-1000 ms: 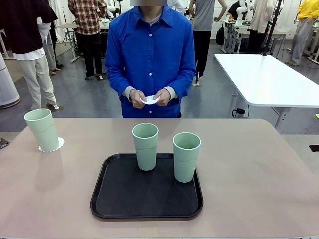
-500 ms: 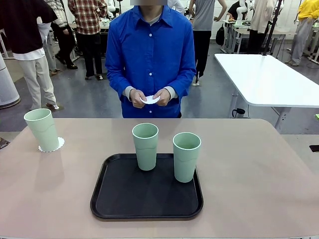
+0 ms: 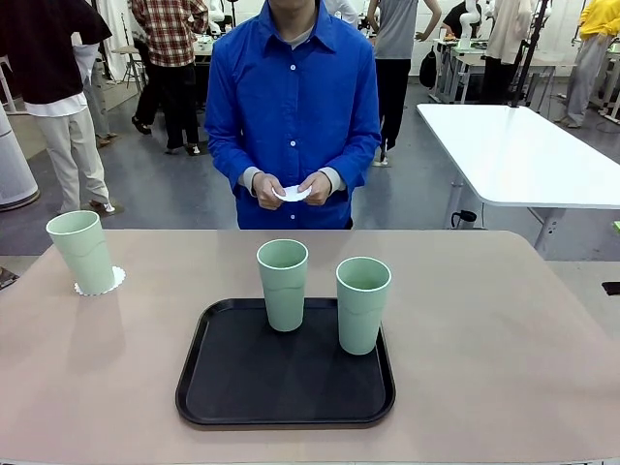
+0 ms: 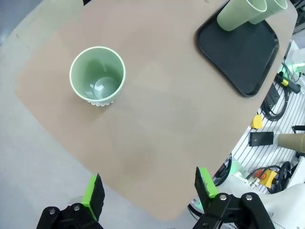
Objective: Place coasters on the table and set cups on them.
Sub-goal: Pick up one Reusable plastic cup and place it on a coaster set by the human, then take one Reusable plastic cup from the Flat Tray and place it on a coaster set by the human.
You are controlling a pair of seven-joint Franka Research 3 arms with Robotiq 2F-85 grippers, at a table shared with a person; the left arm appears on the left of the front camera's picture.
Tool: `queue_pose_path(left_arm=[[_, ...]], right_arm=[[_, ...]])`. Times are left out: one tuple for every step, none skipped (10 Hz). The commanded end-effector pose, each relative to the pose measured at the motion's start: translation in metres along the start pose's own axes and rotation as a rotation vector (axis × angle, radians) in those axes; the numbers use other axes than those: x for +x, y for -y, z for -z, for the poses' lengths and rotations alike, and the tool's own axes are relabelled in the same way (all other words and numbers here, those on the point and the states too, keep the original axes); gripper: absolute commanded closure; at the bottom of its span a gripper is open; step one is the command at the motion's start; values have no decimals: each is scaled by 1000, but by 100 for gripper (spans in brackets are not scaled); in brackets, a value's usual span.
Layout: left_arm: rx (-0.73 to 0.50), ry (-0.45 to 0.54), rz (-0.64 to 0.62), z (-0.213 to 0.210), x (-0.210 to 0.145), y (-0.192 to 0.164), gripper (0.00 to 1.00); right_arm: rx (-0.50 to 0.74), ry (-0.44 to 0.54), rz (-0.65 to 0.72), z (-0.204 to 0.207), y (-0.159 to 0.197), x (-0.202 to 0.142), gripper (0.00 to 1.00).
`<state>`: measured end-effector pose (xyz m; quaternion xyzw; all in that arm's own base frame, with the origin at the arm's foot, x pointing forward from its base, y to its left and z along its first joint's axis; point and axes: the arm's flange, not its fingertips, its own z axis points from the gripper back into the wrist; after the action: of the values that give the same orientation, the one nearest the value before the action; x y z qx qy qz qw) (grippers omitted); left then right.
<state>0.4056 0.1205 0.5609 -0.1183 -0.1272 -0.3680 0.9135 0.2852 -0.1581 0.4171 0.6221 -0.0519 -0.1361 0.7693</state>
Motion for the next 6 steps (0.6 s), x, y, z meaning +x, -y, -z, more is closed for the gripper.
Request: queue_pose_path(left_arm=[[18, -5, 4, -7, 3, 1, 0], [18, -5, 4, -7, 3, 1, 0], [18, -5, 4, -7, 3, 1, 0], [18, -5, 4, -7, 3, 1, 0], [18, -5, 4, -7, 3, 1, 0], [18, -5, 4, -7, 3, 1, 0]], right_arm=[[17, 11, -3, 0, -1, 2, 0], [17, 11, -3, 0, -1, 2, 0], [17, 11, -3, 0, -1, 2, 0], [17, 11, -3, 0, -1, 2, 0], [17, 11, -3, 0, -1, 2, 0], [17, 11, -3, 0, -1, 2, 0]])
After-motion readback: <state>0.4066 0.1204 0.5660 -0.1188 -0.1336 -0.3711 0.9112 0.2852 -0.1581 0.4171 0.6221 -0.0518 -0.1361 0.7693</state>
